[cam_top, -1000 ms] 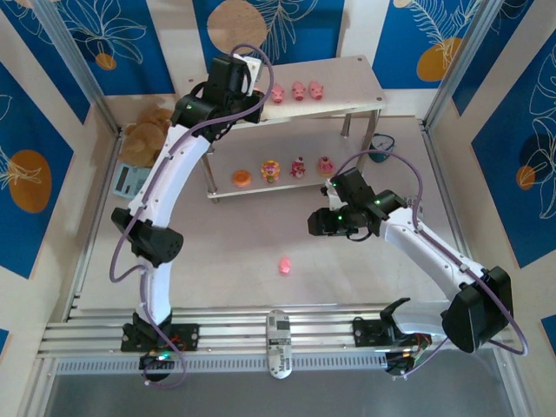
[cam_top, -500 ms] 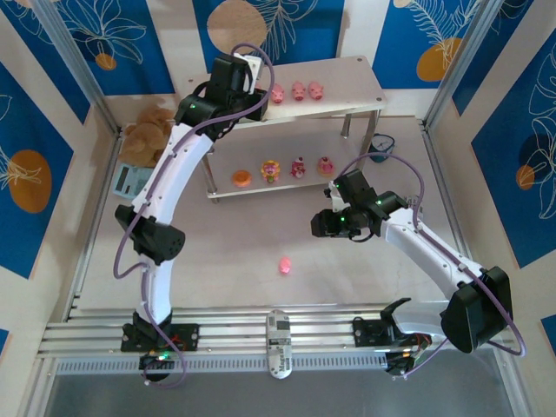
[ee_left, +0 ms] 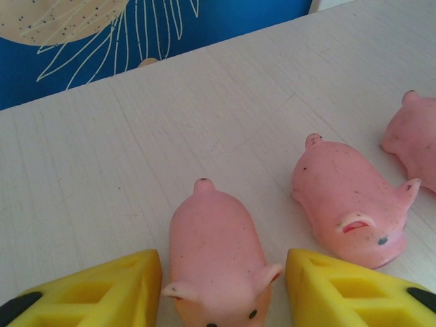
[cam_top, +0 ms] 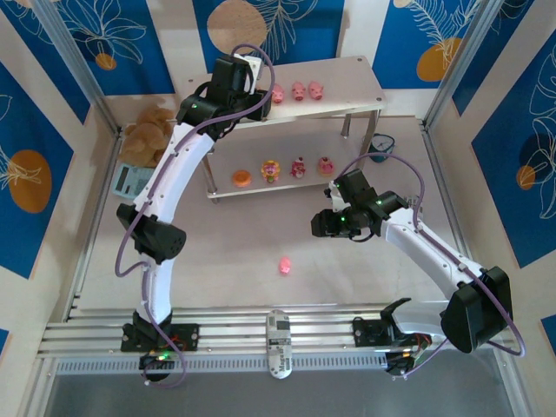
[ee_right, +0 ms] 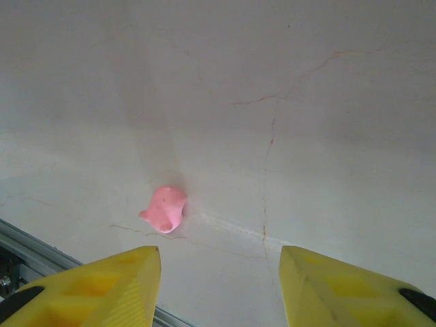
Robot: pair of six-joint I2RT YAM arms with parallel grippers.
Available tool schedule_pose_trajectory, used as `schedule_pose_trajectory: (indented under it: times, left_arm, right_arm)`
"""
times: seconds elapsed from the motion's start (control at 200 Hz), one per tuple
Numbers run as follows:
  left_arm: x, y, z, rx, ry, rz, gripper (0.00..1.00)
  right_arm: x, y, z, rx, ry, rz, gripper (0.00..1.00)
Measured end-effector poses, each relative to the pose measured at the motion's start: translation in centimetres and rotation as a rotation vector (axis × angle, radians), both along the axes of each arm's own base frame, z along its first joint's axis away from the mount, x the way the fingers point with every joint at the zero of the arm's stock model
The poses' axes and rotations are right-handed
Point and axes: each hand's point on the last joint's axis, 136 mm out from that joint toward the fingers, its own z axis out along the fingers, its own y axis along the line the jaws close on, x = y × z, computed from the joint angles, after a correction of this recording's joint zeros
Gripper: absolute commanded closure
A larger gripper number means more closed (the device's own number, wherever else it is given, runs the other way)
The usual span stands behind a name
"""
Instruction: Place and organize the plastic toys onto the shelf
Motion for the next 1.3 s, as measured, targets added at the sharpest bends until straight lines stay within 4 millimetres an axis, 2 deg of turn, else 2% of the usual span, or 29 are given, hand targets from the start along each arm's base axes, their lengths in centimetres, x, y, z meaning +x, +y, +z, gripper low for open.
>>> schedule_pose_trajectory:
  times: [0.295, 0.495, 0.63, 0.815, 0.925, 1.031, 1.096, 1.206, 1.301]
  left_arm:
    - [-0.4, 0.3, 0.5, -0.006, -0.010, 0.001, 0.44]
    - [-1.9, 1.2, 3.0, -0.034, -0.059, 0.002, 0.44]
    - [-3.8, 2.3, 5.5, -0.068, -0.120, 0.004, 0.46]
    - [-6.9, 4.8, 9.3, -0.101, -0.214, 0.034, 0.56]
    - [-9.4, 6.5, 9.8, -0.102, -0.240, 0.049, 0.57]
    - [-12.3, 8.1, 7.9, -0.080, -0.221, 0.061, 0.56]
    - [-14.3, 8.9, 5.4, -0.052, -0.188, 0.064, 0.54]
    - [-17.7, 8.9, -0.5, 0.014, -0.103, 0.043, 0.53]
    - [-20.6, 8.2, -7.3, 0.085, -0.001, 0.004, 0.53]
  right_arm:
    - [-0.1, 0.0, 0.3, 0.007, -0.006, 0.002, 0.49]
    - [-0.1, 0.1, 0.5, 0.013, -0.010, 0.003, 0.49]
    - [-0.1, 0.1, 0.5, 0.013, -0.011, 0.003, 0.49]
    - [-0.3, 0.2, 0.7, 0.017, -0.017, 0.008, 0.49]
    - [-0.6, 0.6, 0.6, 0.012, -0.016, 0.023, 0.49]
    - [-1.4, 1.4, 0.5, 0.002, -0.012, 0.055, 0.49]
    - [-2.0, 2.2, 0.1, -0.009, -0.004, 0.082, 0.49]
    - [-3.5, 3.3, -1.5, -0.046, 0.042, 0.126, 0.48]
    - [-5.0, 4.1, -3.6, -0.100, 0.093, 0.157, 0.46]
